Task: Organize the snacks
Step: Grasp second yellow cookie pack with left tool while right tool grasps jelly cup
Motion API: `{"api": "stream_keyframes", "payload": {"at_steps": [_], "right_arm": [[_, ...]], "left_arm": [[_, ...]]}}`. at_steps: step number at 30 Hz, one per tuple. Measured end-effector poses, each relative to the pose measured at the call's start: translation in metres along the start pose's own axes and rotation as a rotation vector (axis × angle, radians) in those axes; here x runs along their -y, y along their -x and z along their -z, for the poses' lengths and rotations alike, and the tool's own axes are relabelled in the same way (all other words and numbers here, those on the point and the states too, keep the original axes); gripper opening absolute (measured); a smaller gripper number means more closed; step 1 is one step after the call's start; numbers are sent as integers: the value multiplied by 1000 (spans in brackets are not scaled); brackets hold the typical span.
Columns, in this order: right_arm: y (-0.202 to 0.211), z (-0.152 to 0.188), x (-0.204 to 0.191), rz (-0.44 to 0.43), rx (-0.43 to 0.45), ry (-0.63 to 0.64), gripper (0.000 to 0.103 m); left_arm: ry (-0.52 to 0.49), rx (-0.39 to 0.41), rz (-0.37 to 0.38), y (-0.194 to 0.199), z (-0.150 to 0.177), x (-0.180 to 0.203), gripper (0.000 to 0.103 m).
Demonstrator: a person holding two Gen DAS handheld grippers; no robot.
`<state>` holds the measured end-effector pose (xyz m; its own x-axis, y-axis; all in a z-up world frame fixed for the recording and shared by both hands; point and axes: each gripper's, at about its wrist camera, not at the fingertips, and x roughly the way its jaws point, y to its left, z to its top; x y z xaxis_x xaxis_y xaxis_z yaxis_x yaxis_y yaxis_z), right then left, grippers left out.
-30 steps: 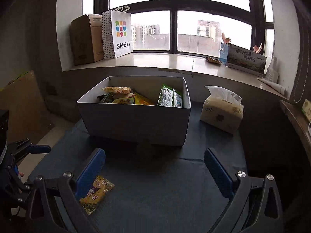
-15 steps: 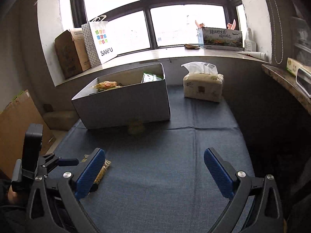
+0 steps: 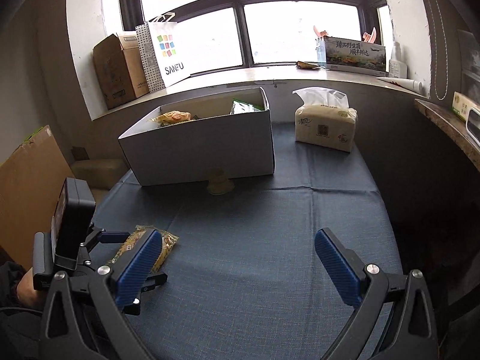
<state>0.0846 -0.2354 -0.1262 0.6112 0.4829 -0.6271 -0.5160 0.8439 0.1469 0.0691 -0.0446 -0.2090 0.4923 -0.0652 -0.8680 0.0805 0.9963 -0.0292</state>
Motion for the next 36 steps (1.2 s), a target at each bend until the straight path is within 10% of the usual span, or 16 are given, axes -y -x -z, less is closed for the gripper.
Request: {"api": "stream_keyframes", "payload": {"at_steps": [3, 16, 25, 30, 36], "right_arm": [[-5, 2, -3, -24, -20, 14, 103], [-96, -30, -36, -116, -139, 38, 103], [-189, -61, -52, -15, -209, 73, 102], [-214, -57, -58, 51, -259, 124, 41], [-191, -49, -51, -29, -251, 107, 40]], "left_arm": [[5, 58, -5, 9, 4, -7, 78], [81, 283, -25, 85, 11, -53, 78], [200, 345, 0, 109, 22, -92, 78], [263, 365, 35, 112, 28, -107, 78], [266, 380, 28, 113, 29, -108, 78]]}}
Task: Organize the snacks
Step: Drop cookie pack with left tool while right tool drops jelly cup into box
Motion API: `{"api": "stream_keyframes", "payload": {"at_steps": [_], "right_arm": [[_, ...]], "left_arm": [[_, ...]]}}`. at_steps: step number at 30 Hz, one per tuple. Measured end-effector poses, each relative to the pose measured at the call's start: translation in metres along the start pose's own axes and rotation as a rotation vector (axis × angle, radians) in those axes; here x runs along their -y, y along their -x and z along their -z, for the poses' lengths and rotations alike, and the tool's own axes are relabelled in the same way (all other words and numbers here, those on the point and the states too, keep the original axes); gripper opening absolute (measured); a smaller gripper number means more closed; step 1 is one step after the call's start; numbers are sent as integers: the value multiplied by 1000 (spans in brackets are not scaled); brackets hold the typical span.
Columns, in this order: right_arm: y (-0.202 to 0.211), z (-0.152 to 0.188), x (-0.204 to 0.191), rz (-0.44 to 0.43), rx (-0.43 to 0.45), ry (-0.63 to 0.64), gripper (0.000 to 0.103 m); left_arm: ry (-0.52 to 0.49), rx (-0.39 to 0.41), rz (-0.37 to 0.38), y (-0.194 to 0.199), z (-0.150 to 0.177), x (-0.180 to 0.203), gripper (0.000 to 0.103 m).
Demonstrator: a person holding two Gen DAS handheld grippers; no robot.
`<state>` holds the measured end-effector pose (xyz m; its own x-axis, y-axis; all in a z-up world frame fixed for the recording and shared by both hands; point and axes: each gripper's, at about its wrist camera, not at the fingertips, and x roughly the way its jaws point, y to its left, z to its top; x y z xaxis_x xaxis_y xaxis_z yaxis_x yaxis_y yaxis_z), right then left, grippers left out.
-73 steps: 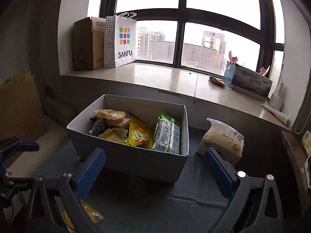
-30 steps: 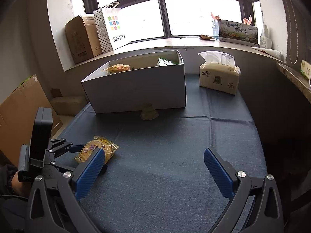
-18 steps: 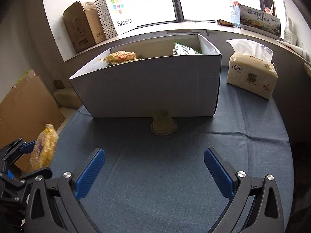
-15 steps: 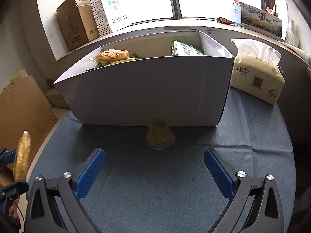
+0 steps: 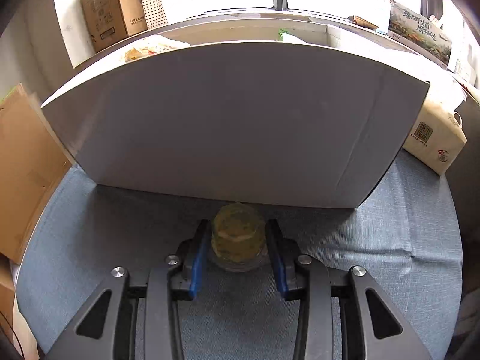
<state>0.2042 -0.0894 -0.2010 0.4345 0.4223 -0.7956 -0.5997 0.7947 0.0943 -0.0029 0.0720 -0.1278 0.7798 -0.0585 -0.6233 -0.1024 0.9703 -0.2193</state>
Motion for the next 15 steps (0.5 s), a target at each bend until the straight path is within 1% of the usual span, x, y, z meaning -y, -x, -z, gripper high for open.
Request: {"api": "stream_keyframes", "payload": {"at_steps": [5, 8, 11, 13, 15], "right_arm": [[48, 19, 3, -80, 80, -21, 40], [82, 19, 4, -112, 145, -28, 40], [113, 4, 8, -128, 214, -24, 40], [127, -16, 11, -136, 259, -30, 40], [132, -35, 15, -129, 285, -29, 40]], "left_arm": [[0, 12, 14, -2, -9, 2, 78], [-2, 29, 36, -7, -27, 6, 78], [-19, 59, 50, -14, -55, 14, 78], [-21, 78, 70, -23, -78, 18, 78], [-12, 82, 83, -36, -102, 20, 78]]}}
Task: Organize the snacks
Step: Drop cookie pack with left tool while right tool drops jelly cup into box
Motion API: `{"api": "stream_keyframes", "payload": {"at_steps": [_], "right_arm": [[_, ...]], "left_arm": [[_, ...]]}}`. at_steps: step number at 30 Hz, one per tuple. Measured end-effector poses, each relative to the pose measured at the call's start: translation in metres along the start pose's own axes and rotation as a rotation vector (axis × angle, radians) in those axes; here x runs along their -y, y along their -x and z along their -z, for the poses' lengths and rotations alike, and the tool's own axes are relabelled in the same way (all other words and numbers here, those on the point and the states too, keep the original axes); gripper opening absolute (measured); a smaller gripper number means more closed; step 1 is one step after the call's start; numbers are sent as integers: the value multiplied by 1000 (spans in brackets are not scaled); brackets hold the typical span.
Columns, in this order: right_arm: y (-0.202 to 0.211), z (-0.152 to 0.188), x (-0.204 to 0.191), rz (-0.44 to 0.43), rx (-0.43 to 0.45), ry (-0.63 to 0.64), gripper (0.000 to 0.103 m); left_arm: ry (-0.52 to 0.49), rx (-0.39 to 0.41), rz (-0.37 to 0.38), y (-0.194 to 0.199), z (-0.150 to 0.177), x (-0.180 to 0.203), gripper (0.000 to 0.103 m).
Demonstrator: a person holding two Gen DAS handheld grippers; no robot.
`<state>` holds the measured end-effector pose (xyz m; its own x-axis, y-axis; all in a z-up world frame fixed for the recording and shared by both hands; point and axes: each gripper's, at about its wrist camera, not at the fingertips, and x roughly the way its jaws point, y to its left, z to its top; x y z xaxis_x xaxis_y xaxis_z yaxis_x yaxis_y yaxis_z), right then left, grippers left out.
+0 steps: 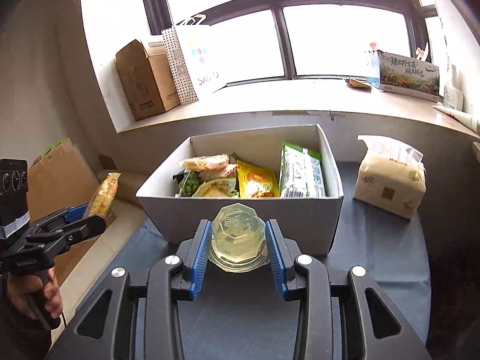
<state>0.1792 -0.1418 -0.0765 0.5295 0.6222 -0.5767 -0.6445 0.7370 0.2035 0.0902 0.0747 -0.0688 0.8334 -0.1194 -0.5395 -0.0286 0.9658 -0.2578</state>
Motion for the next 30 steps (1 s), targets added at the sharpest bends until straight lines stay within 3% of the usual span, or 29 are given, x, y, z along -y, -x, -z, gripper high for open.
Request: {"api": "stream_keyframes", "payload": {"at_steps": [7, 13, 14, 15, 16, 17, 23, 27, 30], "right_arm": [[-36, -74, 31, 18, 18, -60, 40], [-83, -112, 50, 49, -28, -50, 42], [-91, -116, 53, 51, -47, -44, 50], [-99, -118, 56, 55, -74, -48, 83], [-104, -119, 60, 79, -88, -64, 100], [-105, -119, 63, 102, -83, -76, 103], [-92, -110, 65, 117, -28, -57, 103], [-77, -105, 53, 100, -5, -34, 103], [-58, -98, 34, 105, 32, 27, 103]], "left_arm": [[-6, -13, -31, -60, -78, -2, 78], [-9, -76, -36, -108, -115, -9, 81], [-7, -98, -31, -115, -118, -12, 89], [-5, -121, -24, -122, -119, -14, 100], [-6, -136, -42, -126, -117, -16, 103], [-11, -144, -66, -128, -116, -17, 103], [23, -128, -66, -120, -104, -27, 103], [-29, -45, -87, -94, -98, -15, 103], [-90, 28, -156, -64, -90, 5, 103]]}}
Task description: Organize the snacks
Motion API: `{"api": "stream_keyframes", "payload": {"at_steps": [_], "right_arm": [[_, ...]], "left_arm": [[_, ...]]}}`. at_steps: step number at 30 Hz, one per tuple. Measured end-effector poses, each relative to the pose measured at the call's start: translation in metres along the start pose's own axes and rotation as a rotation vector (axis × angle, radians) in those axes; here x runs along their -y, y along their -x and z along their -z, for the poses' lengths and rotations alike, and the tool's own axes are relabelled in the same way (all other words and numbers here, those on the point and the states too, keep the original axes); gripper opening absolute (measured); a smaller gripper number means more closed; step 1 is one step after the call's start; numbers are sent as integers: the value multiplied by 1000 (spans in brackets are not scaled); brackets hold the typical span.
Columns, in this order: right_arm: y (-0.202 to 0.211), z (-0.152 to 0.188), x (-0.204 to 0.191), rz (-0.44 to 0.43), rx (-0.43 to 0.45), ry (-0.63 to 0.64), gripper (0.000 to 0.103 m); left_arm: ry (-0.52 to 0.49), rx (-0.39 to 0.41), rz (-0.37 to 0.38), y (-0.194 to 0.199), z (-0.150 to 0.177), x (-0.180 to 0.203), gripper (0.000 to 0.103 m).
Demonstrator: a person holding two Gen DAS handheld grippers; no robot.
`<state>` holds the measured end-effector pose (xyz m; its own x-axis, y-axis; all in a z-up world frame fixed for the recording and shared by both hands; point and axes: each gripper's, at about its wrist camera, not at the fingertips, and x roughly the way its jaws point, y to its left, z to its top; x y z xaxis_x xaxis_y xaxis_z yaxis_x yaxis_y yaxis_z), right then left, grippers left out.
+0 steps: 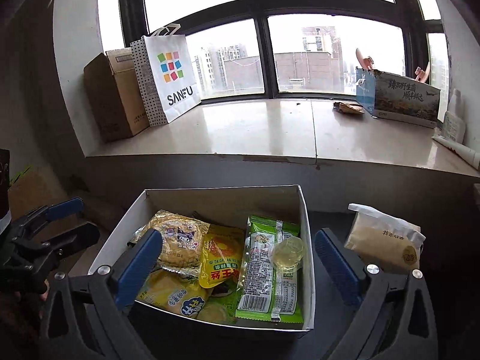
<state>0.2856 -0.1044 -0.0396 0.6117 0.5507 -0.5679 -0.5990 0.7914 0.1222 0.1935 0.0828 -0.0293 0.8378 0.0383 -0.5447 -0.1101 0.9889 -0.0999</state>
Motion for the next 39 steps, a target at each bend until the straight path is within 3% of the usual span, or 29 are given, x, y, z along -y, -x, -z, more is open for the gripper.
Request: {"api": "stream_keyframes", "payload": {"at_steps": [4, 8, 10, 13, 17, 21, 25, 30, 39], "right_arm": [[40, 11, -24, 38, 80, 95, 103], [79, 22, -34, 33, 118, 89, 103], [95, 28, -36, 51, 116, 59, 103], [115, 41, -38, 51, 101, 32, 103], [140, 58, -45, 87, 76, 23, 103], [176, 75, -50, 92, 99, -31, 103], [195, 95, -56, 34, 94, -65, 103], [198, 101, -67, 61, 90, -21, 103], [197, 105, -58, 61, 68, -50, 103]], "left_arm": [[5, 56, -51, 41, 9, 14, 103], [52, 116, 21, 88, 14, 19, 103], [57, 135, 18, 109, 18, 23, 103], [58, 126, -25, 131, 28, 30, 103], [54, 63, 18, 151, 41, 36, 103], [52, 38, 13, 171, 62, 49, 103], [50, 30, 27, 183, 76, 59, 103], [32, 14, 25, 182, 80, 65, 103], [28, 0, 19, 177, 83, 62, 103]]}}
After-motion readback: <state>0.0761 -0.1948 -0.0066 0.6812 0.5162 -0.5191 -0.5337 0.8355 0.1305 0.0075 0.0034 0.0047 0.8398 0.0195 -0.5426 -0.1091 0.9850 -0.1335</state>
